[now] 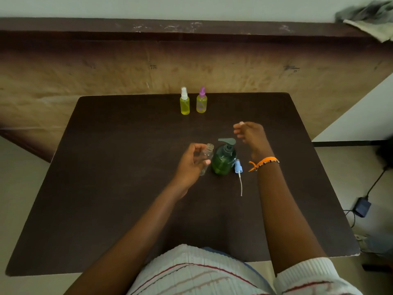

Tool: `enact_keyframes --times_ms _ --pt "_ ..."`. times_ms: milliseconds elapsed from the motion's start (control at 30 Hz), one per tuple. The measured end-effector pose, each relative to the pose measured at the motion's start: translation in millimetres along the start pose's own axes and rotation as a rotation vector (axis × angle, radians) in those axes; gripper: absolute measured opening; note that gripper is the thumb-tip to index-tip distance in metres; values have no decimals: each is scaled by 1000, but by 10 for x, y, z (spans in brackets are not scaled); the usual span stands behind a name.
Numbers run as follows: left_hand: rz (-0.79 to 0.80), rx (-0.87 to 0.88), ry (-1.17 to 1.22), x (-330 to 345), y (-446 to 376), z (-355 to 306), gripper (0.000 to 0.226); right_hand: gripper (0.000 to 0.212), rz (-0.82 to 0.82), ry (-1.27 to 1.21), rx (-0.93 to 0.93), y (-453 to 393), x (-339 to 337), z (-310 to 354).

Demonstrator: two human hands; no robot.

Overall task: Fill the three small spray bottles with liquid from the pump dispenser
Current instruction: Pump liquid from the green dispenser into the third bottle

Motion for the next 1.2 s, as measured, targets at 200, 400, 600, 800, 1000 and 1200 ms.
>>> enact_keyframes --times_ms 200,400,600,800,1000,1200 --pt "-40 -9 13 -21 -61 45 37 29 46 -11 75 47 80 -135" --pt "-56 22 -8 43 -154 2 40 42 166 34 62 56 440 70" --pt "-103 77 -69 35 -283 -50 43 52 268 6 248 36 487 91" --pt "-134 200 -172 51 -349 -178 44 55 179 109 192 -16 518 -8" --pt "-117 278 -233 60 -352 -263 45 53 46 208 189 -59 451 -28" --pt "-113 287 -286 55 -374 -227 42 47 -52 301 189 -13 418 -80"
Point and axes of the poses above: each hand's wrist, its own y-axis away from the middle knuckle, its own x-axis out of the palm, z = x × y, the point moved 7 cm from there along -y, towards the middle knuckle, and after that the axes turned 6 degrees about y, right-handed, at the moved point
